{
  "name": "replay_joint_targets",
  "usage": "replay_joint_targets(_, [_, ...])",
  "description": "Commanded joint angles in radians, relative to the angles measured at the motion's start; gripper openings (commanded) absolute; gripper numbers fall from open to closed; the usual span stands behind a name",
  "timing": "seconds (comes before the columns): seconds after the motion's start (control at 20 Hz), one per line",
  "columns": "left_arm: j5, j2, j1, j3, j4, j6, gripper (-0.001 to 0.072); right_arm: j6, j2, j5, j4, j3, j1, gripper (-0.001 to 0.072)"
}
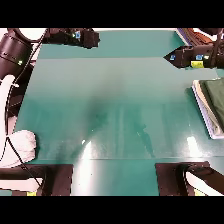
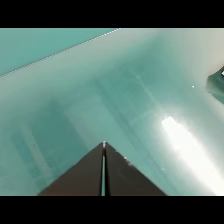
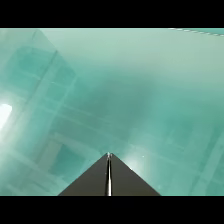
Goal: Fold the shirts.
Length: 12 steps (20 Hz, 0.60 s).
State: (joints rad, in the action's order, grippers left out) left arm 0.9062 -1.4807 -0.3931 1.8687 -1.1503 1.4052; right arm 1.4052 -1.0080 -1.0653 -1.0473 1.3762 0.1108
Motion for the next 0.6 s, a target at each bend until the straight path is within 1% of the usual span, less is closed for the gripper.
replay_joint_targets(0.0, [-0.002, 0.0, 0.001, 0.0, 0.0, 0.0, 0.0023, 0.0, -0.001, 0.0, 0.001, 0.001, 0.002, 0.0018])
replay_joint_targets(0.55, [-0.003, 0.0, 0.001, 0.0, 0.002, 0.0, 0.0023, 0.0, -0.001, -0.016, 0.002, 0.001, 0.002, 0.0018])
